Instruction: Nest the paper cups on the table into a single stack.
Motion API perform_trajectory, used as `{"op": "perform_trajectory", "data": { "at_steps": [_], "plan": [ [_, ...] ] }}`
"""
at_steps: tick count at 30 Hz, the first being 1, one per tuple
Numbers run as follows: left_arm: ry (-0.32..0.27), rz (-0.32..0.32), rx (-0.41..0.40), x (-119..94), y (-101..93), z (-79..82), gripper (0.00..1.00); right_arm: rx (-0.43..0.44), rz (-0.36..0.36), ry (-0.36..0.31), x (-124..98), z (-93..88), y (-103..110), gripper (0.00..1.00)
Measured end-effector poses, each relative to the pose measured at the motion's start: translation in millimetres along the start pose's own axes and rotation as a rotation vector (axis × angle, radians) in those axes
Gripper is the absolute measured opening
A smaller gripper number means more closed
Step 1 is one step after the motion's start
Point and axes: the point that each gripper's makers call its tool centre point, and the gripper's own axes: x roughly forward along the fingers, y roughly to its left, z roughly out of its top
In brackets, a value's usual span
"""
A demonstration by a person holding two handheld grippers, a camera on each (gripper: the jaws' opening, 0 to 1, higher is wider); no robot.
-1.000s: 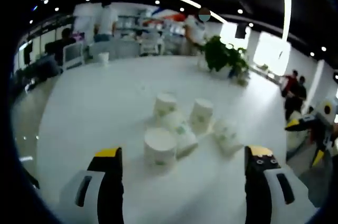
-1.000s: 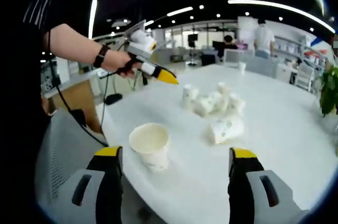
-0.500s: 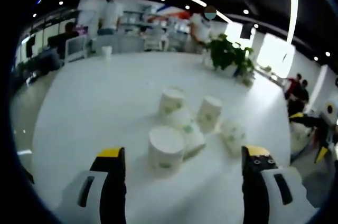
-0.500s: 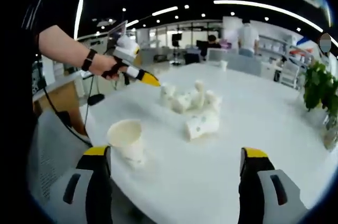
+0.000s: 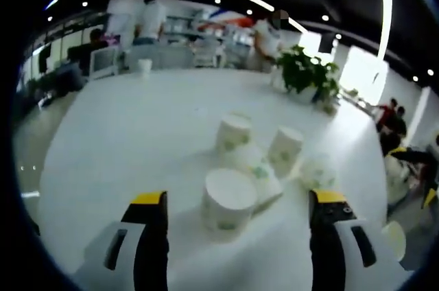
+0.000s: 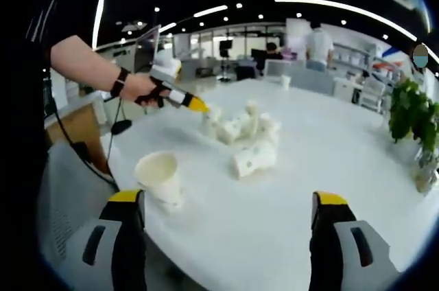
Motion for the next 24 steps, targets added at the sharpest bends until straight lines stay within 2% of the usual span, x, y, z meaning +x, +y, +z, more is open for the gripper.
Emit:
{"op": "perform_trajectory", "data": {
  "at_steps": [4, 6, 9, 12, 15, 24],
  "plan": [
    [0.02, -0.008, 0.008, 7, 0.5, -5.0, 0.75, 0.019, -0.007, -0.005, -1, 0.9, -4, 0.98],
    [0.012, -0.008, 0.002, 11, 2.6, -3.7, 0.74, 0.017, -0.01, 0.0, -1, 0.7, -5, 0.98],
    [0.006, -0.005, 0.01, 14, 4.1, -1.7, 0.68, 0.016, -0.018, 0.003, -4, 0.8, -7, 0.98],
    [-0.006, -0.005, 0.084, 17, 4.8, 2.1, 0.6, 0.022, -0.027, 0.004, -8, -0.3, -9, 0.98],
    [-0.005, -0.012, 0.092, 17, 4.1, 1.9, 0.53, 0.025, -0.031, 0.011, -8, -3.1, -9, 0.97],
    [0.03, -0.021, 0.099, 14, 3.9, -2.9, 0.41, 0.03, -0.031, 0.017, -4, -1.1, -6, 0.97]
  ]
}}
